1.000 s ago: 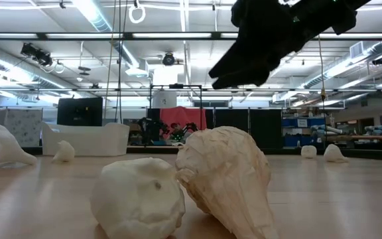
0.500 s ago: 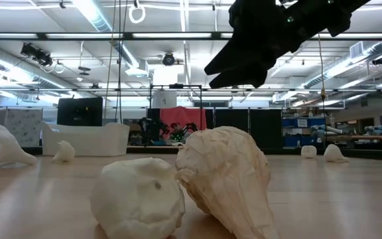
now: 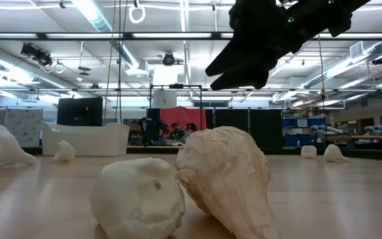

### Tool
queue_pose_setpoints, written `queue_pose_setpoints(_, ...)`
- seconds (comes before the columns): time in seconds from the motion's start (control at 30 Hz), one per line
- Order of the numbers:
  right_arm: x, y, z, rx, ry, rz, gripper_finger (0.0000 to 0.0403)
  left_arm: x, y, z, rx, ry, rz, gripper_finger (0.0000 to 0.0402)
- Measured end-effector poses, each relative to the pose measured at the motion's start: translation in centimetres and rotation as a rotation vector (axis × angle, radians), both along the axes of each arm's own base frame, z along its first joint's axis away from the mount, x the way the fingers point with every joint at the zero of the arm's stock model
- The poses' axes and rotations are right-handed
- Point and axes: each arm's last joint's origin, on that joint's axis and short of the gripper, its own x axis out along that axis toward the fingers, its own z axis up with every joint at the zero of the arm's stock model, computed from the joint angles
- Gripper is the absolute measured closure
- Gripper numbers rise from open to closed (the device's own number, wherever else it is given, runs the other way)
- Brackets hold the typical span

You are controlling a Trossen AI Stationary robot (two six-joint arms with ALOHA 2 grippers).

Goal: Sort produce into baskets
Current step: Put the yellow lemon into the red bin, then put the left big white garlic into the bottom white bin

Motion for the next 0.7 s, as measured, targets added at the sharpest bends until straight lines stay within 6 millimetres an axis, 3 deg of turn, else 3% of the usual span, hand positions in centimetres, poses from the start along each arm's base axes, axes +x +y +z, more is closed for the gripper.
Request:
queue_pose_setpoints(0.27, 0.1, -0.6, 0.1, 0.040, -0.015, -0.042, 0.0124, 0.1, 1.2, 3.0, 0.187, -0.080, 0.023, 0.0129)
queue_pose_setpoints(0.7, 0.2, -0.6, 0.1, 0.046, -0.019, -0.046, 0.0124, 3.5, 4.8, 1.1, 0.335, 0.018, 0.015, 0.0168)
